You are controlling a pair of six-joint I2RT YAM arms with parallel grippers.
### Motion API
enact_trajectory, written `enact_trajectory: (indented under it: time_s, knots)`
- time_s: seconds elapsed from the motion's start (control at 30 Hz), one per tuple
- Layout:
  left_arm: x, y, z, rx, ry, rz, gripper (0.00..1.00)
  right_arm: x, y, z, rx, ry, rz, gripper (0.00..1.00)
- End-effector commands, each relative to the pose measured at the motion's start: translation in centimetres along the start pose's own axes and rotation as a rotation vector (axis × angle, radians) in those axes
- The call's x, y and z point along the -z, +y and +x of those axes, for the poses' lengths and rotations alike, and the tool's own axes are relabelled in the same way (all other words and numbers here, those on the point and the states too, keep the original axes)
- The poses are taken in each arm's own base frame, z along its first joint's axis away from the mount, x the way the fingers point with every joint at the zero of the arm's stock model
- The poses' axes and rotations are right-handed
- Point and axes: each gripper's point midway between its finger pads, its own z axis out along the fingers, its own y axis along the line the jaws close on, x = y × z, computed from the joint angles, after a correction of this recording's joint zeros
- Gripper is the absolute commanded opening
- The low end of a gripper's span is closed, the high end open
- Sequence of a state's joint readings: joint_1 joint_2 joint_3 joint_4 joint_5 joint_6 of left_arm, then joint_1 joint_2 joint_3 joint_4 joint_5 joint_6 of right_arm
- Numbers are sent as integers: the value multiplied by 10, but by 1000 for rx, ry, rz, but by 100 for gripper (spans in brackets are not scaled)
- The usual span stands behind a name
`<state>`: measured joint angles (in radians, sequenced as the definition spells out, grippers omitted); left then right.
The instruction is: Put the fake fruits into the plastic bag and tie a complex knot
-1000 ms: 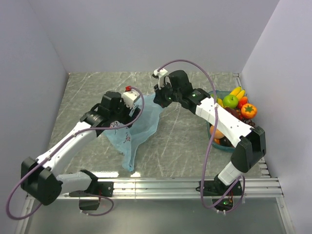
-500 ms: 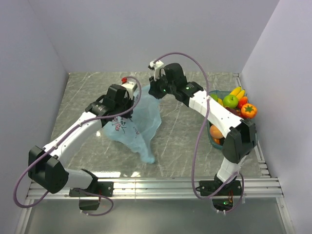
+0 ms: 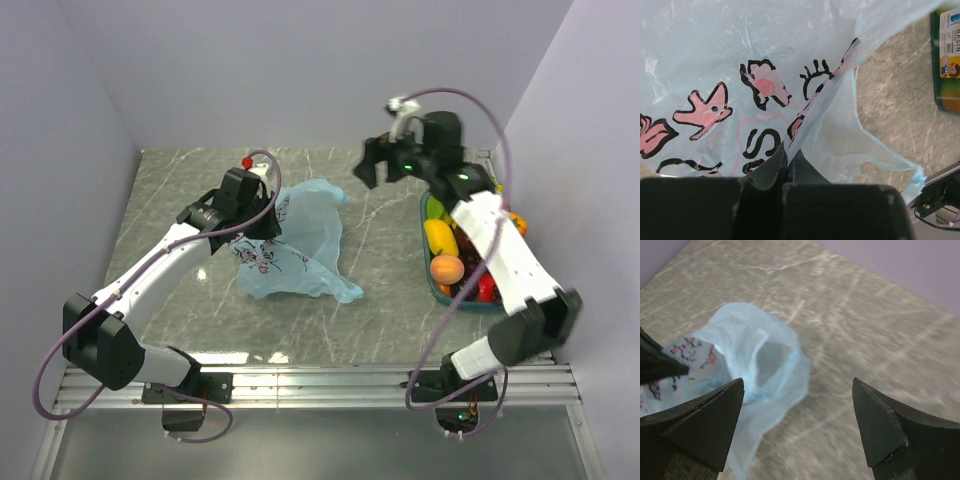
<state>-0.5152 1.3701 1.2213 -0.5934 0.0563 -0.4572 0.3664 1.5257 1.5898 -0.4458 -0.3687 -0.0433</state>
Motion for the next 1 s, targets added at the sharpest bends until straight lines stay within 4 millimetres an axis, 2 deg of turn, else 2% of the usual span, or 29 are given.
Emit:
enact_trajectory:
  time_s: [0.0, 0.03, 0.07, 0.13, 0.17, 0.23, 0.33, 0.43, 0.5, 0.53, 0.7, 0.83, 0.97]
  knots:
    - [3, -11, -10, -14, -28, 65, 1, 62, -11, 11, 8, 34, 53, 96]
    - [2, -11, -12, -9, -32, 67, 1, 75, -28, 18, -3, 49, 103, 96]
    - [2, -12, -13, -1, -32, 70, 0, 88, -32, 35, -23, 87, 127, 96]
    - [-1, -11, -13, 5, -26, 66, 1, 106, -52, 54, -41, 131, 203, 97]
    - [-2, -12, -14, 4, -22, 66, 0, 115, -52, 75, -58, 191, 218, 97]
    - [-3, -11, -15, 3, -20, 65, 1, 129, -62, 97, -31, 271, 277, 97]
    - [-5, -11, -15, 2, -9, 66, 1, 150, -71, 141, -23, 421, 347, 96]
    - [-8, -14, -14, 2, 3, 75, 0, 168, -69, 180, -59, 558, 377, 96]
    - [-9, -13, -14, 3, 8, 75, 0, 172, -71, 195, -69, 598, 403, 96]
    - [-10, -13, -13, 4, 12, 73, 1, 176, -74, 210, -73, 636, 431, 96]
    - [-12, -12, -11, 6, 21, 71, 1, 173, -83, 246, -90, 712, 473, 97]
    - [-13, -11, -12, 12, 27, 69, 0, 169, -96, 262, -75, 748, 522, 97]
    - [-15, -7, -12, 26, 35, 67, 1, 166, -107, 267, -66, 759, 560, 97]
